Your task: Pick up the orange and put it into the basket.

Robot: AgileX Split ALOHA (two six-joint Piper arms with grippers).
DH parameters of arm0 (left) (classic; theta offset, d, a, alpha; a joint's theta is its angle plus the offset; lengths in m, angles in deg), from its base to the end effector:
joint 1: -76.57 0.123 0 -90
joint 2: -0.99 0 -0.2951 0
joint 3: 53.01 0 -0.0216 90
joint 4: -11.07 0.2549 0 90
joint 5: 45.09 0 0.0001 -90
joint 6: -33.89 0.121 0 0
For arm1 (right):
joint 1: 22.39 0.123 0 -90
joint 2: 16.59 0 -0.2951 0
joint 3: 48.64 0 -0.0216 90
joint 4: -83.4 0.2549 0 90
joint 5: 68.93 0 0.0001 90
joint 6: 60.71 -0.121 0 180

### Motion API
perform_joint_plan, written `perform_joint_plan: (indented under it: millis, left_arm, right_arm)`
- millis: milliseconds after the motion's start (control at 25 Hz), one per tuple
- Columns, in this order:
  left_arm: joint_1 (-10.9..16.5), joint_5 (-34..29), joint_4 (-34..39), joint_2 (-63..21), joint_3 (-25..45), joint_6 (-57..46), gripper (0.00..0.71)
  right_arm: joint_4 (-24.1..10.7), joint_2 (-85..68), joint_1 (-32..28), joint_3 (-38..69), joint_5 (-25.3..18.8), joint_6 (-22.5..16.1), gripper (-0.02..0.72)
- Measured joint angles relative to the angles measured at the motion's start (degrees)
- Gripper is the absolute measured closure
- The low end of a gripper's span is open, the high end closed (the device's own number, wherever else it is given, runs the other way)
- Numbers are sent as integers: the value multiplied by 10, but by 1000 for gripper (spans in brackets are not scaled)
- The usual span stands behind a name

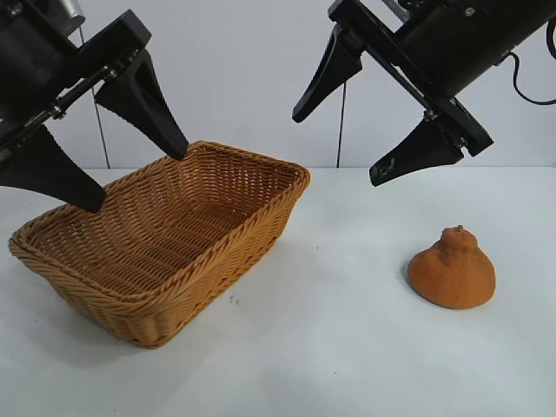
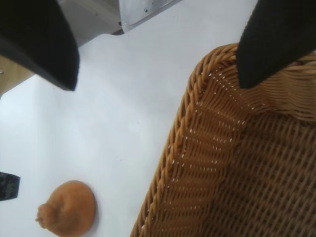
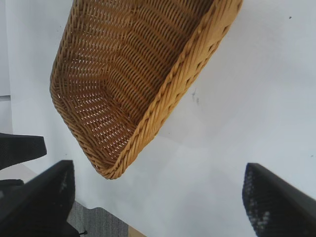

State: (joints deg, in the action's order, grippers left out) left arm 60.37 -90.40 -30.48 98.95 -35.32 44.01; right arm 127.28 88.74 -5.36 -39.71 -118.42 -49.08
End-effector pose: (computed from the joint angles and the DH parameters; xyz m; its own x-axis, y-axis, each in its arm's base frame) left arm 0.2998 -0.1466 0.2295 -0.9611 -0.0620 -0.2692 0.1036 0.8225 -0.5593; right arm 0.3290 0.1675 0.2298 -0.9708 0.0119 -0.2395 -0.1373 0.7912 0.5959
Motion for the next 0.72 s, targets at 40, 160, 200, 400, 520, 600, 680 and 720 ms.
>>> perform_joint_plan:
  millis: [40, 160, 200, 400, 520, 600, 680, 720]
  left_arm:
    - [0, 1, 0, 0, 0, 0, 95]
    - [0, 4, 0, 0, 0, 0, 95]
    - [0, 5, 0, 0, 0, 0, 95]
    - [0, 6, 0, 0, 0, 0, 95]
    - [0, 6, 0, 0, 0, 0, 95]
    - [0, 6, 0, 0, 0, 0, 95]
    - [0, 6, 2, 0, 0, 0, 95]
    - [0, 6, 2, 0, 0, 0, 95]
  right_arm:
    - [0, 0, 0, 0, 0, 0, 72]
    - [0, 0, 0, 0, 0, 0, 72]
    - [0, 0, 0, 0, 0, 0, 72]
    - [0, 0, 0, 0, 0, 0, 72]
    - [0, 0, 0, 0, 0, 0, 72]
    - [0, 0, 0, 0, 0, 0, 72]
    - [0, 0, 0, 0, 0, 0, 72]
    - [0, 0, 0, 0, 0, 0, 72]
